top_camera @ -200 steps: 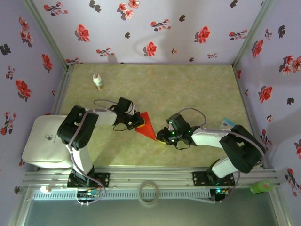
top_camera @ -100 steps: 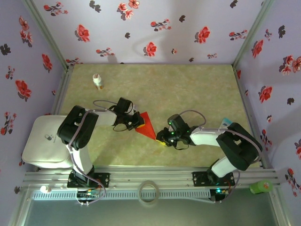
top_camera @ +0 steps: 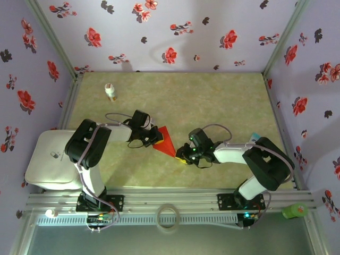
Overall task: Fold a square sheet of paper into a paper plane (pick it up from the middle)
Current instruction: Fourth fold the wing at the center of the table.
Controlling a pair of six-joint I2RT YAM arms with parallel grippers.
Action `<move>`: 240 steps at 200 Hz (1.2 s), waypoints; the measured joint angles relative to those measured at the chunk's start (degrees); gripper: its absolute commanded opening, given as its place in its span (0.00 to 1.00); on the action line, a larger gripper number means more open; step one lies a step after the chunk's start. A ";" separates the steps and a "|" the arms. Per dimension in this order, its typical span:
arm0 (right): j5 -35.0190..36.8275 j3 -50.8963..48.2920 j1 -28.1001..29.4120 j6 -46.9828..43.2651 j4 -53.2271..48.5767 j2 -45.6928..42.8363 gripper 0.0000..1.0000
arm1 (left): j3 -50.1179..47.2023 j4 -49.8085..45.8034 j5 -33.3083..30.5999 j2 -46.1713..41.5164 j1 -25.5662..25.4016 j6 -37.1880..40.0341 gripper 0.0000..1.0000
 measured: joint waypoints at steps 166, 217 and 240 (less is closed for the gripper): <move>0.92 -0.42 -0.55 1.31 10.29 2.16 0.27 | 0.00 0.13 0.02 0.00 0.26 -0.55 0.03; 0.87 -1.29 -1.11 1.36 13.03 2.71 0.15 | 0.33 -0.35 0.00 0.00 0.26 -0.50 0.06; 0.85 -1.75 -1.31 1.31 14.05 2.91 0.09 | 1.27 -2.27 -0.24 -0.02 0.37 -0.31 0.09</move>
